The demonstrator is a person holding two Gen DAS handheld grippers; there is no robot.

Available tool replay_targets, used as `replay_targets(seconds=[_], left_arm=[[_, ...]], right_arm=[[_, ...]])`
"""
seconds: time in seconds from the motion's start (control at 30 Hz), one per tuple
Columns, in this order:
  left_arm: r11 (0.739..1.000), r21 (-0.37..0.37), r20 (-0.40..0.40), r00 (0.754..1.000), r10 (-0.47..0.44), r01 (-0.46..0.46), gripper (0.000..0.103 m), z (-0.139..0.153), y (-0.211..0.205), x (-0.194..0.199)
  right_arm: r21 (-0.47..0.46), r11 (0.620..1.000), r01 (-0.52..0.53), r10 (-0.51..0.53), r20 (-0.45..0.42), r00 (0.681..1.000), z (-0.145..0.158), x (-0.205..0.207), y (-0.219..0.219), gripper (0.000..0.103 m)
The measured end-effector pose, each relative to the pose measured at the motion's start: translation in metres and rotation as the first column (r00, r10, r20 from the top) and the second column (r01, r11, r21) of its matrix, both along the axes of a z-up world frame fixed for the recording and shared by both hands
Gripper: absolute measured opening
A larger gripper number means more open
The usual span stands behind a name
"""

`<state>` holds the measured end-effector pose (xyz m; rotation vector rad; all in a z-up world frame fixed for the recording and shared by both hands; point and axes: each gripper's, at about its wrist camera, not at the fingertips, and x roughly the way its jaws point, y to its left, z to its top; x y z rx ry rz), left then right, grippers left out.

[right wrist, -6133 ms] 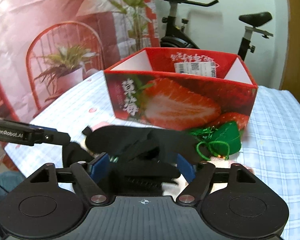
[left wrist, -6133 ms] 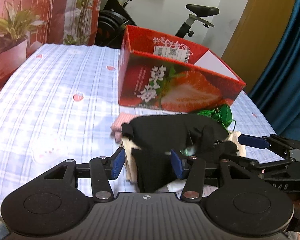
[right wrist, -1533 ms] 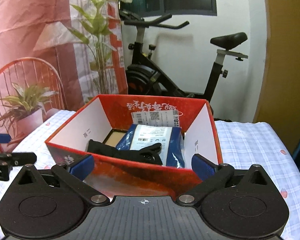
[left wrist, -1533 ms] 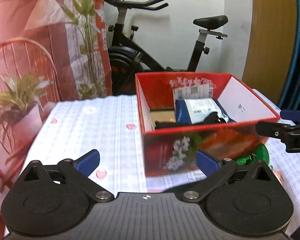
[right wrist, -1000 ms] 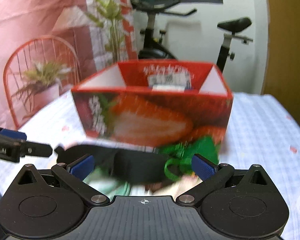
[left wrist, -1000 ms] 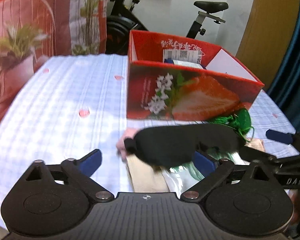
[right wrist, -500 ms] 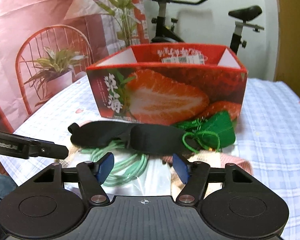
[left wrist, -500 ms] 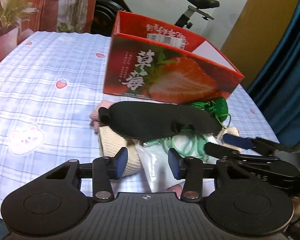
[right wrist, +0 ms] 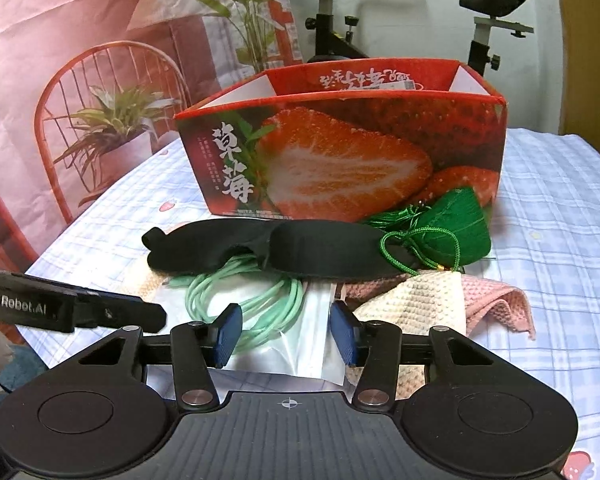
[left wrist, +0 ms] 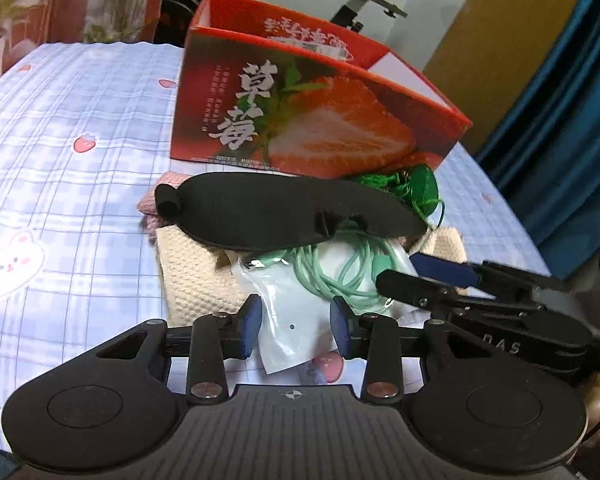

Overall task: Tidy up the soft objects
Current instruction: 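Lower the left gripper onto the clear bag of green cable and close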

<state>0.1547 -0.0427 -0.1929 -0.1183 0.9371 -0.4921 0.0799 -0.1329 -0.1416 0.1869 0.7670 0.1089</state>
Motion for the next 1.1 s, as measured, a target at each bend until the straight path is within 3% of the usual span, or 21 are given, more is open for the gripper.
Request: replay_targets(seconds=[0.2,1.1], left_arm=[[0.997,-0.038,-0.044,0.997,0.06,-0.062,0.04,-0.013,0.01,0.009],[0.999,-0.036,-0.052,0.999,0.017,-0.019,0.04,-0.019,0.004,0.007]], right_arm=[[-0.008,1.0,-0.007,0.007,-0.002,1.0,-0.004,0.002,0.0,0.047],[0.021,0.999,-0.035,0.036,-0.003,0.999,-0.006,0.002,-0.001,0.046]])
